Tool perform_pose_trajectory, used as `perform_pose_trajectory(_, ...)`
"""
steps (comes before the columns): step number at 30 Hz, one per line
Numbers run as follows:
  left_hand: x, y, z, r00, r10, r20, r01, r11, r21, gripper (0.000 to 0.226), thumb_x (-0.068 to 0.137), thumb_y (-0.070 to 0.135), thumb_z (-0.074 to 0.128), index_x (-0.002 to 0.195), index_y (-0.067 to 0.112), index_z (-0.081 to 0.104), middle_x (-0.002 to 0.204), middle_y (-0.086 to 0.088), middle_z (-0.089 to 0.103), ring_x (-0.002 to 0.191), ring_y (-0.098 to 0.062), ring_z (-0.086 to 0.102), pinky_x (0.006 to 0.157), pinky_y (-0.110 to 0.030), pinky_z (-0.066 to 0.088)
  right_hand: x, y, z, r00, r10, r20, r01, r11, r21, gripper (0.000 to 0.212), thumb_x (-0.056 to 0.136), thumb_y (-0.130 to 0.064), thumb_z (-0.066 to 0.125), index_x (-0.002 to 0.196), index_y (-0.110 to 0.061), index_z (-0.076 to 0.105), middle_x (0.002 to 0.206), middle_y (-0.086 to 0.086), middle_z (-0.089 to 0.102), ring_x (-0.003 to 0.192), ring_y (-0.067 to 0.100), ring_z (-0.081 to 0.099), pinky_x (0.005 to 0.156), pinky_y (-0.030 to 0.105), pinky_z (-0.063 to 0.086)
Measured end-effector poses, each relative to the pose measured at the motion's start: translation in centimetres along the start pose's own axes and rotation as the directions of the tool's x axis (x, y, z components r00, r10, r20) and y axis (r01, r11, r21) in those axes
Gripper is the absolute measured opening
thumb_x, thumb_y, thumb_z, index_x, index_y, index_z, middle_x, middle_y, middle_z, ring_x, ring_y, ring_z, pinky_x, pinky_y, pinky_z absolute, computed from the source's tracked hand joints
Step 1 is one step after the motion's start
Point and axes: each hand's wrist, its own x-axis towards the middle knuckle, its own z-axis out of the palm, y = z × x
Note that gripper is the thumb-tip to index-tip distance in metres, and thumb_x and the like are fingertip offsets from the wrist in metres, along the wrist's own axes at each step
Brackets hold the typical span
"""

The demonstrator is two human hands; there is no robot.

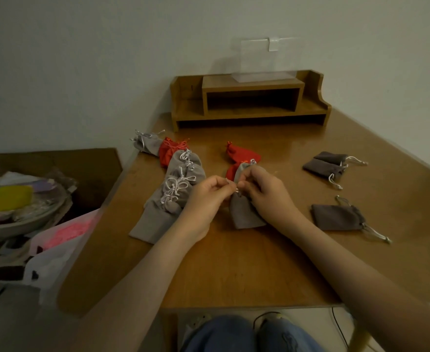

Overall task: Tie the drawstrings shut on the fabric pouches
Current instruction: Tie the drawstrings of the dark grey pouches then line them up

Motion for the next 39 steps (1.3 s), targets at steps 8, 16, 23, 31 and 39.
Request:
perform_pose_trajectory(8, -0.03, -0.05, -0.08, 0.994, -0.065, 0.085, 0.069, 0.997, -0.04, 0.013, 0.093, 0.014, 0.058, 0.095, 0.01, 0.07, 0.086, -0.002, 0.069, 0.088, -0.018, 0.063, 0.079, -0.03, 0.047, -0.03, 0.08, -0.17, 0.999, -0.03, 0.021, 0.029, 0.999, 0.025, 0.01, 0.09, -0.001, 0.056, 0.085, -0.009, 0.058, 0.082, 0.005, 0.06, 0.076, 0.013, 0.056, 0.066, 0.02, 0.043)
perform_pose_trajectory(16, -0.32, 0.44, 0.01, 0.995, -0.078, 0.065, 0.088, 0.982, -0.169, 0.01, 0.091, 0.009, 0.059, 0.089, 0.008, 0.069, 0.088, -0.004, 0.068, 0.095, -0.02, 0.062, 0.092, -0.038, 0.048, 0.23, -0.36, -0.64, 0.999, 0.024, 0.043, -0.034, 0.963, 0.267, 0.006, 0.091, 0.0, 0.055, 0.087, 0.0, 0.059, 0.074, 0.0, 0.058, 0.068, 0.007, 0.054, 0.065, 0.021, 0.044)
perform_pose_trajectory(23, -0.32, 0.7, -0.05, 0.992, -0.087, 0.091, 0.11, 0.952, -0.287, 0.014, 0.094, 0.007, 0.054, 0.086, 0.005, 0.066, 0.083, -0.004, 0.066, 0.083, -0.013, 0.062, 0.075, -0.023, 0.05, 0.32, 0.23, -0.57, 0.992, -0.124, 0.03, 0.12, 0.985, 0.121, 0.008, 0.089, -0.006, 0.059, 0.092, -0.012, 0.065, 0.085, -0.001, 0.064, 0.082, 0.013, 0.061, 0.072, 0.024, 0.048)
perform_pose_trajectory(31, -0.26, 0.89, -0.23, 0.974, -0.145, 0.176, 0.198, 0.922, -0.333, 0.016, 0.094, 0.012, 0.054, 0.097, 0.003, 0.067, 0.089, -0.009, 0.068, 0.085, -0.016, 0.064, 0.074, -0.024, 0.054, 0.27, 0.05, -0.77, 0.972, -0.232, -0.029, 0.232, 0.973, -0.001, 0.007, 0.086, -0.013, 0.054, 0.084, -0.019, 0.058, 0.084, -0.015, 0.055, 0.08, 0.007, 0.053, 0.071, 0.015, 0.041)
perform_pose_trajectory(39, -0.51, 0.73, -0.02, 0.997, 0.03, 0.076, -0.02, 0.991, -0.133, 0.011, 0.092, 0.01, 0.058, 0.087, 0.01, 0.067, 0.079, 0.002, 0.068, 0.08, -0.009, 0.063, 0.071, -0.02, 0.049, -0.05, -0.73, -0.68, 1.0, 0.018, 0.02, -0.021, 0.981, 0.193, 0.004, 0.092, -0.005, 0.056, 0.093, -0.008, 0.055, 0.075, -0.002, 0.057, 0.064, 0.001, 0.053, 0.06, 0.014, 0.043)
